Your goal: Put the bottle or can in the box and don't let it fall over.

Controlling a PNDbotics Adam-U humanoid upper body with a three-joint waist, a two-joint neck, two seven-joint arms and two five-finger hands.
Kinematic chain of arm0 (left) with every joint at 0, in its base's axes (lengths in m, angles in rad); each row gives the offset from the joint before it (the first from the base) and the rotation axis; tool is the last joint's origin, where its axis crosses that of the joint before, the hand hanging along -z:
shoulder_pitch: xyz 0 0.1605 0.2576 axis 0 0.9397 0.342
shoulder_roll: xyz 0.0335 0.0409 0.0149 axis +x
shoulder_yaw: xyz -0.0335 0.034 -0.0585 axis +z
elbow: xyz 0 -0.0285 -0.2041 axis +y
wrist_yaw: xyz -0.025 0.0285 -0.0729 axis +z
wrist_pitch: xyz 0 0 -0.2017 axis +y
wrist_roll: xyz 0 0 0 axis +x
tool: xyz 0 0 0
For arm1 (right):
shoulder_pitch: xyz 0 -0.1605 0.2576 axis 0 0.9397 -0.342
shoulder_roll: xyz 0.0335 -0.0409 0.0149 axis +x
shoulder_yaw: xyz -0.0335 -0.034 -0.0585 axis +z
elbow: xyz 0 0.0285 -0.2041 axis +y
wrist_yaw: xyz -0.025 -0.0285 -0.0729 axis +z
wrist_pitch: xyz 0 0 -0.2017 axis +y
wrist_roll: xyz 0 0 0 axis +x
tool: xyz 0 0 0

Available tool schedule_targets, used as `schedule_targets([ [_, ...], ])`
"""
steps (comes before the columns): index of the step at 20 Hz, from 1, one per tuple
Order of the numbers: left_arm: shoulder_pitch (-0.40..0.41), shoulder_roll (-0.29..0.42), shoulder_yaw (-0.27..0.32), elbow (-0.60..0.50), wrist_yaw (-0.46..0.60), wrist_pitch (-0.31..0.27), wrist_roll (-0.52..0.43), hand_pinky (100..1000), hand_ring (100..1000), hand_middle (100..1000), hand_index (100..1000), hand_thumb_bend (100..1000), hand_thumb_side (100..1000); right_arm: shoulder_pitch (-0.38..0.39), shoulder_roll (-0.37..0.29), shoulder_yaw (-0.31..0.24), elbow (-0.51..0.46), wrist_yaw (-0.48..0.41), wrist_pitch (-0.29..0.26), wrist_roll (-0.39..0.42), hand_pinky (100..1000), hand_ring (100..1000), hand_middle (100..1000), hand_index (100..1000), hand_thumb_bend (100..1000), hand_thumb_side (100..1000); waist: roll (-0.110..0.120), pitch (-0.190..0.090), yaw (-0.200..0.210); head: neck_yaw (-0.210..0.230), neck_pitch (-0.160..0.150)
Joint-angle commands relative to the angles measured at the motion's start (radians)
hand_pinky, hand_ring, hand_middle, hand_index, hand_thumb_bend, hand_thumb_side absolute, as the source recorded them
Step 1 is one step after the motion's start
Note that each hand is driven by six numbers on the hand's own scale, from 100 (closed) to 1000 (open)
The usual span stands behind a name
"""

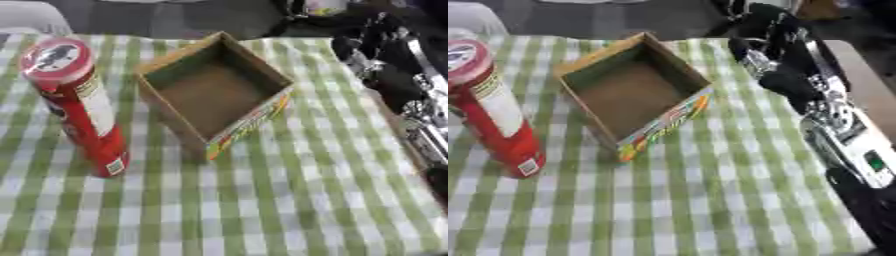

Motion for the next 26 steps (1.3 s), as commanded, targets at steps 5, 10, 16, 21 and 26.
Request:
schedule_targets([
  [5,0.008,0.054,-0.001,0.001,0.052,-0.035,-0.105,841,992,885,896,697,335,-0.004,-0.018,-0.005,-0.022,-0.006,0.004,-0.003,824,796,770,842,413,272,0.004,-0.012,0.001,-0.003,-0.009],
  [10,0.012,0.060,-0.011,0.007,0.046,-0.039,-0.163,842,994,888,898,700,347,-0.004,-0.017,-0.004,-0.022,-0.007,0.005,-0.003,823,796,770,842,414,272,0.002,-0.012,0.002,-0.001,-0.012],
  [16,0.010,0.060,-0.026,0.015,0.028,-0.034,-0.195,842,995,891,900,702,353,-0.004,-0.016,-0.003,-0.022,-0.007,0.005,-0.002,823,796,771,842,417,271,0.001,-0.011,0.001,0.004,-0.016],
  [21,0.013,0.063,-0.037,0.022,0.008,-0.025,-0.206,843,996,891,901,705,352,-0.003,-0.015,-0.003,-0.022,-0.007,0.006,-0.002,823,796,771,842,419,270,0.001,-0.011,0.000,0.005,-0.018],
  [26,0.014,0.072,-0.064,0.036,-0.014,-0.008,-0.201,840,995,891,902,708,351,-0.005,-0.014,-0.001,-0.022,-0.009,0.007,0.000,823,796,772,842,420,270,0.001,-0.010,-0.001,0.004,-0.022],
])
